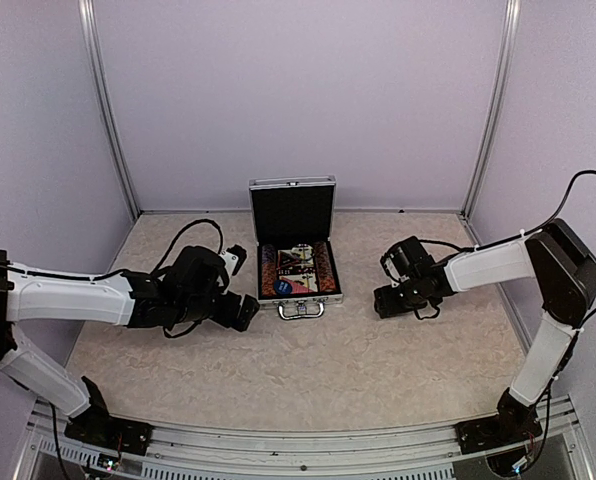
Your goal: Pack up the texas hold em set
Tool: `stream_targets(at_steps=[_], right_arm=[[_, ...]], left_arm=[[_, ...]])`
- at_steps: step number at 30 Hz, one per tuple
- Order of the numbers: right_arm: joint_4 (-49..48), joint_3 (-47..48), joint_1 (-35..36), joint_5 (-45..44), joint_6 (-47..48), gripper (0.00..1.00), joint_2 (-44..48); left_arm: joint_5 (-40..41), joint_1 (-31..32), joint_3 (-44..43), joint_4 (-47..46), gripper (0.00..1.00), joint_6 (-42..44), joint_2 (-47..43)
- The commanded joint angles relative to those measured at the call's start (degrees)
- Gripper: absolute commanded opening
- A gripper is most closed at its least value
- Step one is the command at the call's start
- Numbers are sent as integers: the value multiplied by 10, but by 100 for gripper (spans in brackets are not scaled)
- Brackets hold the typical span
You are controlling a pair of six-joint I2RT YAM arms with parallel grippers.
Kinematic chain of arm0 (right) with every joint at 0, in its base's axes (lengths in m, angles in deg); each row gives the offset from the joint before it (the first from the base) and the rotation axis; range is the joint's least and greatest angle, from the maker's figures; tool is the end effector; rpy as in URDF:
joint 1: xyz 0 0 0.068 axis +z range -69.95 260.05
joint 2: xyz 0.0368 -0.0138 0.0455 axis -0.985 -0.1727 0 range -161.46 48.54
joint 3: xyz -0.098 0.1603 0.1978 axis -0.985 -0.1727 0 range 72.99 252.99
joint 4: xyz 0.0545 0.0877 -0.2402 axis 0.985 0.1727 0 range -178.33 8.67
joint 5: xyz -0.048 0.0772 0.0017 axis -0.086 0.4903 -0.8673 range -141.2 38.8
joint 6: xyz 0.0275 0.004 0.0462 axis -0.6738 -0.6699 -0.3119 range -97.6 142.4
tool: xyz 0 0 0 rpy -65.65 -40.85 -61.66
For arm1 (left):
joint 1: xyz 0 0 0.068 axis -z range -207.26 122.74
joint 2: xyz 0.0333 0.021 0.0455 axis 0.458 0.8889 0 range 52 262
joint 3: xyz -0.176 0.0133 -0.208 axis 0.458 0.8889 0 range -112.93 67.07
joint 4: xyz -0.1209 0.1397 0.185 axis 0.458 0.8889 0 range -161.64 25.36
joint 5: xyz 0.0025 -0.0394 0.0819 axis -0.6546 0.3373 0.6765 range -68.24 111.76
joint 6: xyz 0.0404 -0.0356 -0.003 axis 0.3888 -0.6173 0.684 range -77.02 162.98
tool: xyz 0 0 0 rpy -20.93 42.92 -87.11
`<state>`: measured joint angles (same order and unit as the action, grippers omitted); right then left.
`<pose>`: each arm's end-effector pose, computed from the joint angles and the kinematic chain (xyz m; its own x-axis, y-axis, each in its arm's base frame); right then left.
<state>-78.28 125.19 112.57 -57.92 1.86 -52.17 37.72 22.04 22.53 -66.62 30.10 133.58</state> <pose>0.2833 0.1756 0.1358 -0.8429 -0.1242 -0.5235 -0.1994 0.9758 0.0896 0.1989 -0.2160 0.2024 -0.5587 0.3208 -0.7648 0.4833 0.8753 0.0141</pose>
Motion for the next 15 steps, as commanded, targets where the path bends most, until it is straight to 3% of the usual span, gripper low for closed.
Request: stream_targets(at_steps=[1, 7, 15], right_arm=[[43, -24, 12, 61, -16, 65, -29], [43, -26, 14, 51, -14, 53, -37], [40, -27, 23, 36, -15, 44, -38]], left_arm=[[5, 4, -3, 1, 99, -4, -15], [6, 4, 6, -1, 99, -6, -22], [3, 4, 10, -1, 99, -12, -25]])
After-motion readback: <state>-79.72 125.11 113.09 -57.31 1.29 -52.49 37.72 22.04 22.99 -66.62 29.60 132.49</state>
